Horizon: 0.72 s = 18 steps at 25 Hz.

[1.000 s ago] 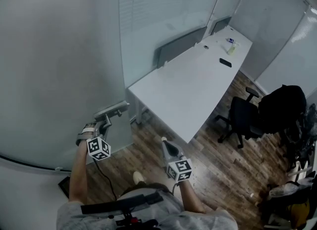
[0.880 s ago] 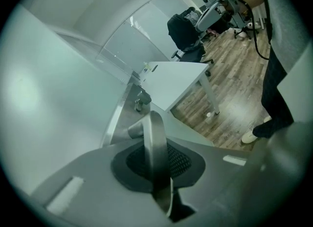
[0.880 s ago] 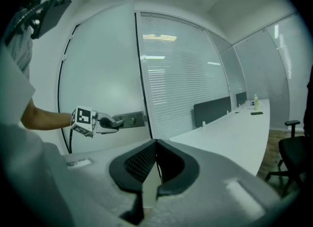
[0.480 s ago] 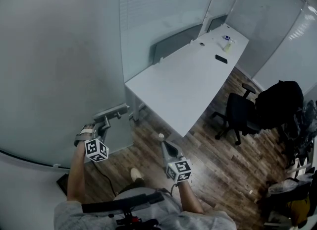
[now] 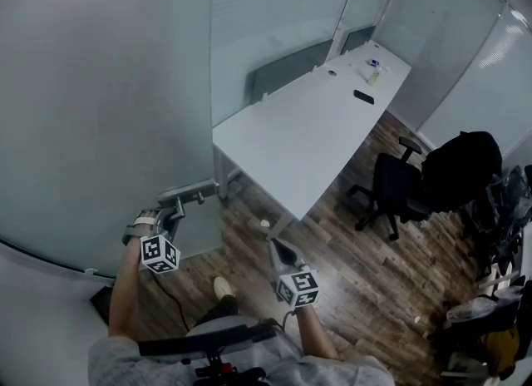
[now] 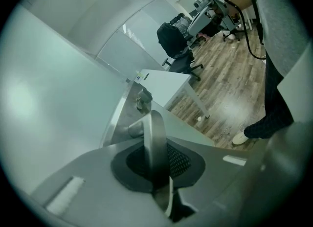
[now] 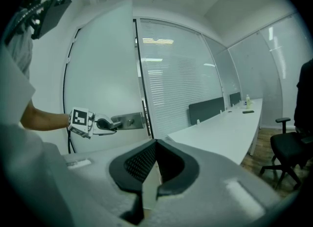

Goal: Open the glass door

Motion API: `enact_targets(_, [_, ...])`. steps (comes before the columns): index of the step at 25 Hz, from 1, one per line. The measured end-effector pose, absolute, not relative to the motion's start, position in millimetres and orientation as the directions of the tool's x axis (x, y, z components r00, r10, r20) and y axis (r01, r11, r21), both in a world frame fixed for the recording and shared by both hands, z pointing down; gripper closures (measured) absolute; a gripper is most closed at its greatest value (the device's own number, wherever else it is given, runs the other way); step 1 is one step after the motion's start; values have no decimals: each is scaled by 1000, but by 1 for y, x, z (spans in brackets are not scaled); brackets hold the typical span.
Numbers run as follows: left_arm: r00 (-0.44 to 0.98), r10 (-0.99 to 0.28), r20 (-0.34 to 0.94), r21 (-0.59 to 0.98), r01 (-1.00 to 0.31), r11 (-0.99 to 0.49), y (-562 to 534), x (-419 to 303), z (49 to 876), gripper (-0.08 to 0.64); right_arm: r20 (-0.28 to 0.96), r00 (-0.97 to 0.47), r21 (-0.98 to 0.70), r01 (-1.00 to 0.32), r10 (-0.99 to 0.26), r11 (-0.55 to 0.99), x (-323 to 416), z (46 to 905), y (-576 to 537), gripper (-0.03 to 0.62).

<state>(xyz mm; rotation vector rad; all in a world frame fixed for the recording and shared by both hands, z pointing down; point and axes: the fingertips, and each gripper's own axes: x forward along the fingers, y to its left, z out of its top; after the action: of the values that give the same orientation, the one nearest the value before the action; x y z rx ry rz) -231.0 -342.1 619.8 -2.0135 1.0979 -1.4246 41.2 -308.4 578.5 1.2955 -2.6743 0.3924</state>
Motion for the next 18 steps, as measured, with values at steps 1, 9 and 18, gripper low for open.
enact_targets(1, [159,-804,573,-730,-348,-589,-339,-229,620,526,240,-617,-167,-787,-750,594,43,578,-305,591])
enact_targets(9, [181,-797,577,-732,-319,-602,-307,-214,620,528,225,-607,-156,-795,-762,587,61,574,-274,591])
enact_targets(18, [190,-788,585,-732,-296,-614,-272,-200,621,528,217,-589,-159,-808,-778,568,78,576,-232,591])
